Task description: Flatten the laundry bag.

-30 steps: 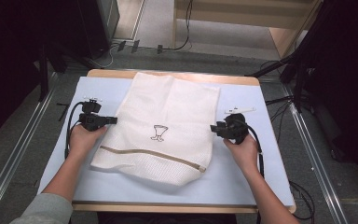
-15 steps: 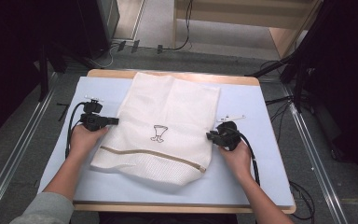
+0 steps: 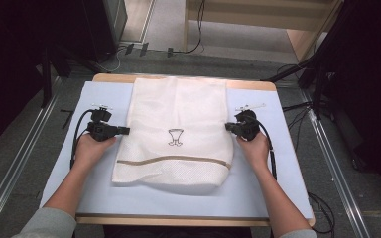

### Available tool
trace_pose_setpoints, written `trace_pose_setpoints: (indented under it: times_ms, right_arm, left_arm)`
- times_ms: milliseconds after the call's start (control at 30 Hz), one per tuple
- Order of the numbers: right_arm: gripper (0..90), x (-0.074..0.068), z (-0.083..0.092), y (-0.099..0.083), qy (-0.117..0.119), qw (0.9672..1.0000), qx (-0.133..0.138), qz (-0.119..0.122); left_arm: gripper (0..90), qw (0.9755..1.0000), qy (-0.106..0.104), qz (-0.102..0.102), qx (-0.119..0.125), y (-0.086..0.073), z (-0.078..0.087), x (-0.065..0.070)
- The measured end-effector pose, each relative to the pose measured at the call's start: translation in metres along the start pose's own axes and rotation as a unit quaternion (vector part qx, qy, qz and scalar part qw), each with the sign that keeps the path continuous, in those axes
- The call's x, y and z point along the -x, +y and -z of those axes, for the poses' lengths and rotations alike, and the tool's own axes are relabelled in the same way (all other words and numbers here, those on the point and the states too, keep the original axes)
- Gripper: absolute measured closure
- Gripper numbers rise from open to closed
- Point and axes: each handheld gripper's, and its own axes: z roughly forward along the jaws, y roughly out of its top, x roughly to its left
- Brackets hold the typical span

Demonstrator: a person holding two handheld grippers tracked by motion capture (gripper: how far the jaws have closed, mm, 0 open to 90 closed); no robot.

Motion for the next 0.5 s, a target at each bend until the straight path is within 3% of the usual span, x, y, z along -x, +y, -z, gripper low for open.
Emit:
trace_pose_setpoints:
  times_ms: [67, 100, 133, 200, 267, 300, 400, 433, 500]
  right_arm:
    - [88.7, 0.000, -0.003, 0.001, 0.001, 1.0000, -0.001, 0.001]
    - [88.4, -0.002, -0.011, 0.002, 0.006, 1.0000, -0.001, 0.001]
    - [88.4, -0.002, -0.011, 0.002, 0.006, 1.0000, -0.001, 0.001]
    - [86.4, -0.007, -0.023, 0.002, 0.013, 0.9999, 0.004, 0.005]
    - [85.3, -0.008, -0.025, 0.003, 0.015, 0.9999, 0.002, 0.007]
    - [79.4, -0.010, -0.029, 0.006, 0.015, 0.9998, 0.006, 0.008]
    - [69.7, -0.013, -0.027, 0.009, 0.021, 0.9997, 0.012, 0.002]
    - [68.9, -0.014, -0.024, 0.009, 0.020, 0.9997, 0.011, 0.003]
    - [67.2, -0.016, -0.015, 0.008, 0.025, 0.9996, 0.009, 0.010]
  left_arm:
    - [85.8, 0.9999, 0.012, 0.005, 0.008, 0.000, 0.001, -0.004]
    - [85.9, 0.9994, 0.028, 0.016, 0.014, 0.001, 0.002, -0.011]
    - [85.8, 0.9994, 0.028, 0.016, 0.014, 0.001, 0.002, -0.011]
    - [85.7, 0.9985, 0.050, 0.015, 0.016, 0.003, 0.001, -0.020]
    - [84.8, 0.9983, 0.050, 0.020, 0.022, 0.004, 0.001, -0.023]
    - [84.2, 0.9977, 0.051, 0.030, 0.032, 0.004, 0.003, -0.029]
    - [79.7, 0.9982, 0.028, 0.044, 0.028, 0.005, 0.007, -0.033]
    - [76.0, 0.9986, 0.019, 0.038, 0.033, 0.005, 0.012, -0.031]
    - [66.3, 0.9988, 0.020, 0.018, 0.042, 0.004, 0.020, -0.026]
